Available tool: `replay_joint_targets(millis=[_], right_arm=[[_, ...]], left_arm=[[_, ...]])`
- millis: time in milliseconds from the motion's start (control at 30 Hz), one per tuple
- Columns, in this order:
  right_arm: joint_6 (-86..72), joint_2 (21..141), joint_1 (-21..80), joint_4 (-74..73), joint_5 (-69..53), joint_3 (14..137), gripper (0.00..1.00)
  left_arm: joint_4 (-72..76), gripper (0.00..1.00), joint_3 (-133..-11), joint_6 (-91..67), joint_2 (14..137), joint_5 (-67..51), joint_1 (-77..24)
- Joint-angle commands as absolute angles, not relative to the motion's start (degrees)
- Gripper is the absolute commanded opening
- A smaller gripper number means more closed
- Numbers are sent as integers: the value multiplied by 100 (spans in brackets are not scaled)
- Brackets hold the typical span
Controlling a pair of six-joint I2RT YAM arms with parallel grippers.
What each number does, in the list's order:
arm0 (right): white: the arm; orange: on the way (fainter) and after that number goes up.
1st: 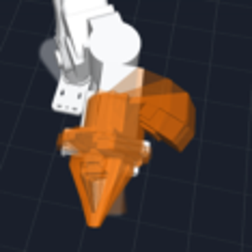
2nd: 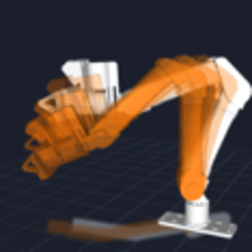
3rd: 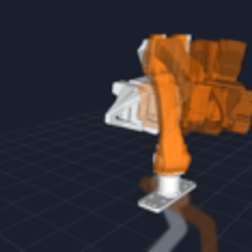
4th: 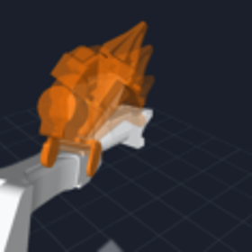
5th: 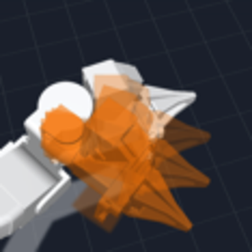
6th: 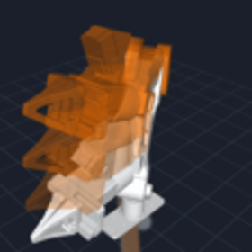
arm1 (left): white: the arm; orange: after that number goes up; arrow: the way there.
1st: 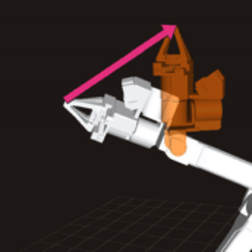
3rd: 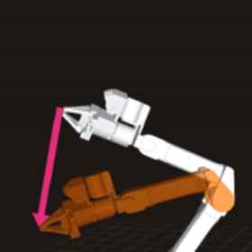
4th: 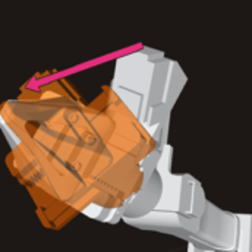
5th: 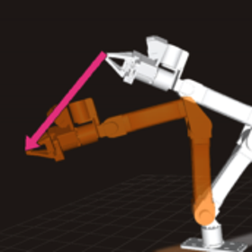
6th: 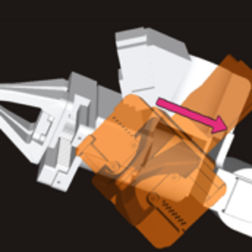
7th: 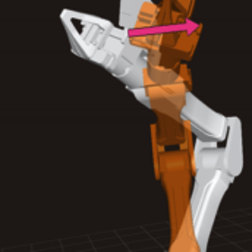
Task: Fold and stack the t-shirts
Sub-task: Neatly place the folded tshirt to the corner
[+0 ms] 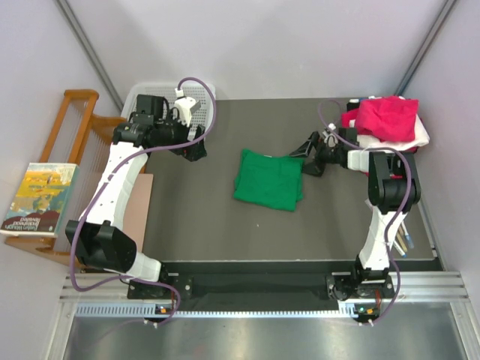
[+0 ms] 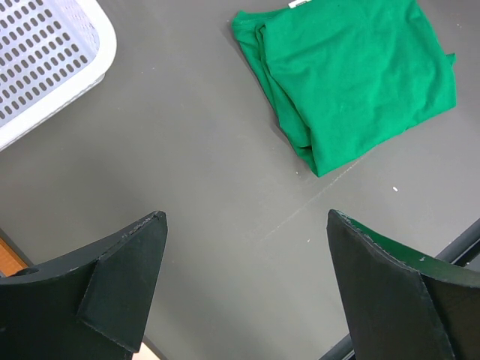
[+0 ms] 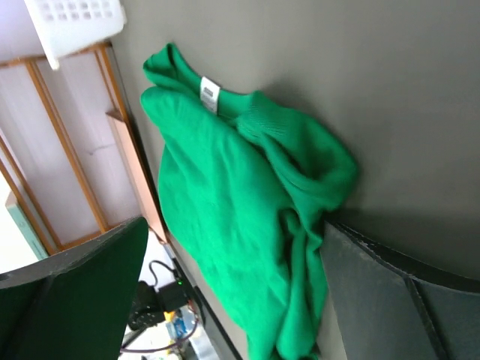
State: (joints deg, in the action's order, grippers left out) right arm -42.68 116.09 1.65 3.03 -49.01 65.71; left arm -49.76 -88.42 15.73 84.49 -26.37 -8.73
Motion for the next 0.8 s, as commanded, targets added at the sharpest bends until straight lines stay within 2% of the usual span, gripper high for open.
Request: replay_joint_targets(millis=[0,367,500,600,667,700,767], right_arm=[[-4122,11953,483,307,-4500,6592,96],[-4456,11821,993,975,-4474,5793,95],[-4605,11812,1125,1221,-4439,5511,91],[-4676,11865,1178,1301,-4447,5458,82],[-4693,11909,1213,1275,-4430,5484,70],[-4702,11927,1222,1257,-4421,5502,58],[-4728,11953,1265,1248,-4395,5528,46]], left_arm=[[-4940,92,-9079,1547,8376,-2769,-905],[-4948,92,-9088,1573,8323,-2742,-914],[-4948,92,-9105,1573,8323,-2751,-914],[-4948,92,-9114,1573,8306,-2760,-914],[-4966,92,-9114,1582,8306,-2733,-914],[-4975,92,-9114,1591,8288,-2725,-914],[-4992,92,-9123,1600,8262,-2707,-914]])
